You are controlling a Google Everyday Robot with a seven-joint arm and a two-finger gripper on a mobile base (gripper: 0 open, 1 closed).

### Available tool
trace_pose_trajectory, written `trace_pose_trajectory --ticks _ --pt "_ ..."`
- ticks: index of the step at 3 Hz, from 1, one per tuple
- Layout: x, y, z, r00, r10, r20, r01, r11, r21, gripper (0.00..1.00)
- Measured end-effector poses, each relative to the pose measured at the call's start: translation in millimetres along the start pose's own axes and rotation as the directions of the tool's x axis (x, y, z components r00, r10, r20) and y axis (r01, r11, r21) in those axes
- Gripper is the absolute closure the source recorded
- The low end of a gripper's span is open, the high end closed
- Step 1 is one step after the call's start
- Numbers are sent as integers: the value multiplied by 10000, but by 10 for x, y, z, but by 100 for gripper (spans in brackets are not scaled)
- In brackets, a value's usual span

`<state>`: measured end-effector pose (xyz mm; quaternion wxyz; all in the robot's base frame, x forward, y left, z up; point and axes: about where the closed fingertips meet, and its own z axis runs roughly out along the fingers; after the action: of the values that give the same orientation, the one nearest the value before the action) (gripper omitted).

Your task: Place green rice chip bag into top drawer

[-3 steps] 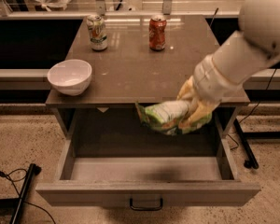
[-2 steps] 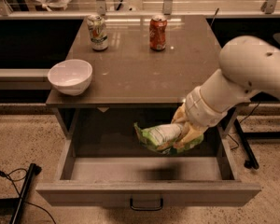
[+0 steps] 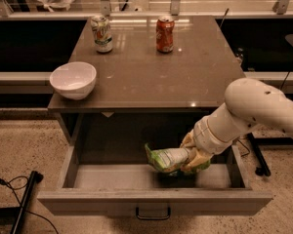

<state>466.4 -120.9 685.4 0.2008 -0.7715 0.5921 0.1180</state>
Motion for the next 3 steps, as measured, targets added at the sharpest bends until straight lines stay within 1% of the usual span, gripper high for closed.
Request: trace_pose_trajectory --ticks 1,2,3 --pt "1 -8 17 10000 8 11 -8 10000 50 60" --pt "-40 -8 -73 9998 -75 194 73 9999 90 45" --pt "-116 -12 -320 9987 -237 450 225 9994 271 27"
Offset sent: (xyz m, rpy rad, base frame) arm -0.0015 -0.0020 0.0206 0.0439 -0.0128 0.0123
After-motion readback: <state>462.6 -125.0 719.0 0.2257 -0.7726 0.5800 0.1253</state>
